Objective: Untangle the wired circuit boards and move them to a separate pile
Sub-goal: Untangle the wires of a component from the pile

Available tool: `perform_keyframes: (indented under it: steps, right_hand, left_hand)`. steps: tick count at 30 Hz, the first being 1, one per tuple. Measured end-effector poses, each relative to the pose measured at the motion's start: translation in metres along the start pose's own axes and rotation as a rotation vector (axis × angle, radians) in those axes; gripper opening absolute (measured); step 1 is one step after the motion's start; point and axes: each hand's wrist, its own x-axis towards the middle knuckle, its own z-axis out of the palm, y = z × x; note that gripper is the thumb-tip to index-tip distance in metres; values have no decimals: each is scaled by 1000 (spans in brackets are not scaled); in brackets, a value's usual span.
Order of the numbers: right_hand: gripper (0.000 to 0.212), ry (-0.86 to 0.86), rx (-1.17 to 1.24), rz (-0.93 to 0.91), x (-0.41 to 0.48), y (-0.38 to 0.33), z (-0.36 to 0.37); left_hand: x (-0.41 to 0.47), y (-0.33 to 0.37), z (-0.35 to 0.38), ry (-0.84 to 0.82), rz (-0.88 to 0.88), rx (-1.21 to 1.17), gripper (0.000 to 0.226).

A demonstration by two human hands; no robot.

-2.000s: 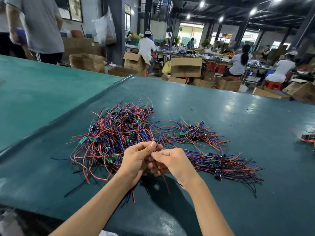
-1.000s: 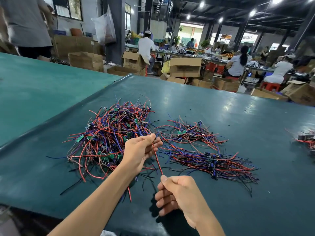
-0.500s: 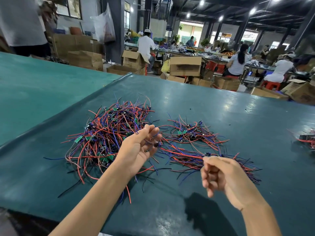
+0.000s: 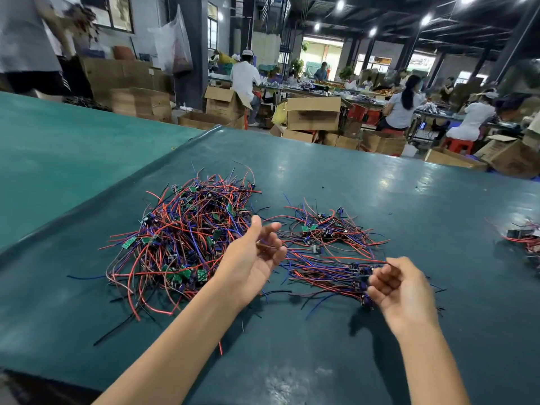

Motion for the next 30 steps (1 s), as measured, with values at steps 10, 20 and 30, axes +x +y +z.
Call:
perform_keyframes:
  steps: [10, 20, 30]
  right_hand:
    - [21, 255, -323, -27, 51, -41, -46]
    - [13, 358, -480, -6, 75, -24, -70]
    - [38, 538, -575, -127, 79, -9, -90]
  left_hand:
    - [36, -40, 11, 127, -55, 694, 28]
    - [46, -43, 11, 203, -31, 1136, 20]
    - [15, -21, 15, 142, 295, 1632, 37]
